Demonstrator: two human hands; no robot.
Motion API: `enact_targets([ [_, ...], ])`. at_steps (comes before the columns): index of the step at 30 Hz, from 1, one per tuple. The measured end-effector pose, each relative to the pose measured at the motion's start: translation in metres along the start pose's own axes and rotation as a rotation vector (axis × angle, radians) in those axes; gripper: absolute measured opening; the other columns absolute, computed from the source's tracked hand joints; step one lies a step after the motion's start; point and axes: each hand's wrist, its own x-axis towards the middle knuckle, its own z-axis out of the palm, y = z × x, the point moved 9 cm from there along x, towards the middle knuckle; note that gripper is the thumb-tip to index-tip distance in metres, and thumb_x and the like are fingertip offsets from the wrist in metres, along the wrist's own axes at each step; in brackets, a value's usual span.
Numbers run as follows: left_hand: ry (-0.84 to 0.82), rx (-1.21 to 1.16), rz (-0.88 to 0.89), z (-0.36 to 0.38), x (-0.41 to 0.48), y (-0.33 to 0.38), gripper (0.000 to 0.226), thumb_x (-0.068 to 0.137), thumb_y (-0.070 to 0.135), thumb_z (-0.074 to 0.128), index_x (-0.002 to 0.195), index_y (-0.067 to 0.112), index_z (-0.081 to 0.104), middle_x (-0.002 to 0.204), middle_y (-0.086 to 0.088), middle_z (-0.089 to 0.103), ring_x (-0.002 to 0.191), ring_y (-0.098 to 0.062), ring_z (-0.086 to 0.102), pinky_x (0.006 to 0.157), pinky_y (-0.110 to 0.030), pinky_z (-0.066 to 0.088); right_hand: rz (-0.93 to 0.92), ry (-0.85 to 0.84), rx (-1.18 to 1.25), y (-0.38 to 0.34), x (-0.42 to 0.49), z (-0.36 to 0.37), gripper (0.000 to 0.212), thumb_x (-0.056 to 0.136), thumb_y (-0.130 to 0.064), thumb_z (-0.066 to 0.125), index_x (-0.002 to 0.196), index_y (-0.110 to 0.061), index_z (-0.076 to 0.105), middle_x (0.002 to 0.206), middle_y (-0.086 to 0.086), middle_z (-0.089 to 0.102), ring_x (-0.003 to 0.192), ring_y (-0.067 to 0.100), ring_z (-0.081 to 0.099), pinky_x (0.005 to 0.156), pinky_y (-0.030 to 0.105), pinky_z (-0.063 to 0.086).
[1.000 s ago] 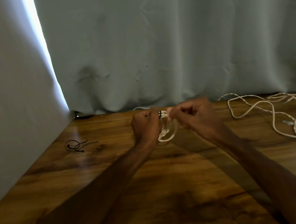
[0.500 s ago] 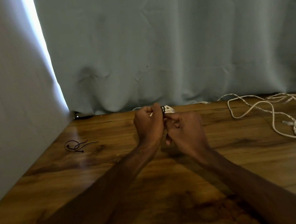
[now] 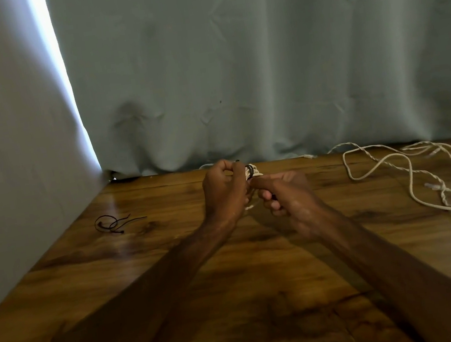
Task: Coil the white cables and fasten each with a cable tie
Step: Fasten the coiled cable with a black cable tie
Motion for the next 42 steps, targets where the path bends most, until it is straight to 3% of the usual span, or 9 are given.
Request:
enact_targets([
  [7,0.065,0.104,0.046,-0.011,0.008,0.003,0.018,0.088,0.034,0.058,0.078,0.02,0.062,0.069,-0.005,0.068,0.06,-0.022,0.064,0.054,-0.038,0.053,0.104,-0.115,-0.081,0.008,0.004,0.006,0.021,0.095,-0.022,0.062,0.075,-0.018,0.068,0.06,-0.006,0.044,0.047,0.007,0.03,0.041,0.021,0.023],
  [11,0.052,0.138,0.033,-0.014,0.008,-0.001,0.016,0.096,0.02,0.06,0.085,0.011,0.066,0.075,-0.003,0.069,0.062,-0.011,0.064,0.051,-0.019,0.047,0.069,-0.155,-0.19,0.004,0.001,0.011,0.02,0.097,-0.024,0.065,0.099,-0.008,0.077,0.08,0.001,0.069,0.066,0.007,0.053,0.049,0.02,0.039],
  [14,0.101,0.159,0.029,-0.018,0.01,-0.001,0.018,0.097,0.02,0.06,0.086,0.008,0.069,0.075,0.0,0.07,0.062,-0.006,0.064,0.054,-0.017,0.047,-0.043,-0.138,-0.09,-0.006,0.0,0.012,0.016,0.096,-0.007,0.067,0.108,0.003,0.072,0.101,0.018,0.076,0.076,0.012,0.067,0.05,0.024,0.055],
  [18,0.052,0.081,-0.02,-0.015,0.011,-0.008,0.024,0.1,0.023,0.057,0.089,0.005,0.068,0.066,-0.005,0.069,0.054,-0.014,0.068,0.054,-0.033,0.058,-0.385,-0.052,-0.246,-0.026,0.001,0.007,0.012,0.089,-0.002,0.075,0.101,0.0,0.074,0.088,0.011,0.078,0.075,0.017,0.077,0.052,0.029,0.061],
  [22,0.004,0.031,-0.011,-0.009,0.006,-0.003,0.023,0.102,0.018,0.055,0.083,0.008,0.063,0.06,-0.002,0.061,0.042,-0.004,0.057,0.041,-0.021,0.043,-0.515,-0.03,-0.27,-0.037,-0.002,0.004,0.013,0.086,-0.005,0.079,0.099,-0.003,0.078,0.086,0.005,0.079,0.076,0.021,0.077,0.056,0.031,0.062],
  [27,-0.089,-0.115,-0.022,0.002,0.003,0.002,0.024,0.104,0.015,0.052,0.083,0.005,0.059,0.049,0.001,0.051,0.038,-0.011,0.044,0.041,-0.022,0.034,-0.462,-0.033,-0.068,-0.039,0.004,-0.008,0.013,0.092,-0.003,0.071,0.1,0.006,0.069,0.087,0.015,0.077,0.076,0.03,0.077,0.054,0.03,0.059],
  [31,-0.136,-0.202,-0.001,0.006,0.001,0.01,0.02,0.104,0.01,0.05,0.095,-0.004,0.06,0.048,0.004,0.054,0.037,-0.011,0.041,0.04,-0.021,0.032,-0.407,0.016,0.066,-0.037,0.004,-0.013,0.016,0.091,-0.002,0.071,0.102,0.01,0.069,0.085,0.015,0.077,0.073,0.025,0.075,0.054,0.027,0.057],
  [36,-0.145,-0.161,0.017,0.007,-0.001,0.007,0.019,0.104,0.017,0.054,0.104,0.0,0.063,0.054,0.003,0.059,0.041,-0.009,0.047,0.043,-0.023,0.037,-0.328,0.083,0.193,-0.031,0.004,-0.023,0.023,0.083,-0.005,0.08,0.104,0.001,0.071,0.092,0.016,0.078,0.081,0.023,0.076,0.059,0.025,0.058],
  [42,-0.112,-0.046,0.078,0.005,-0.004,0.011,0.017,0.103,0.021,0.057,0.102,0.005,0.064,0.06,0.001,0.063,0.045,-0.007,0.056,0.043,-0.023,0.042,-0.391,0.147,0.118,-0.038,0.002,-0.027,0.019,0.083,-0.005,0.081,0.099,0.003,0.075,0.085,0.016,0.078,0.076,0.025,0.076,0.06,0.028,0.061],
])
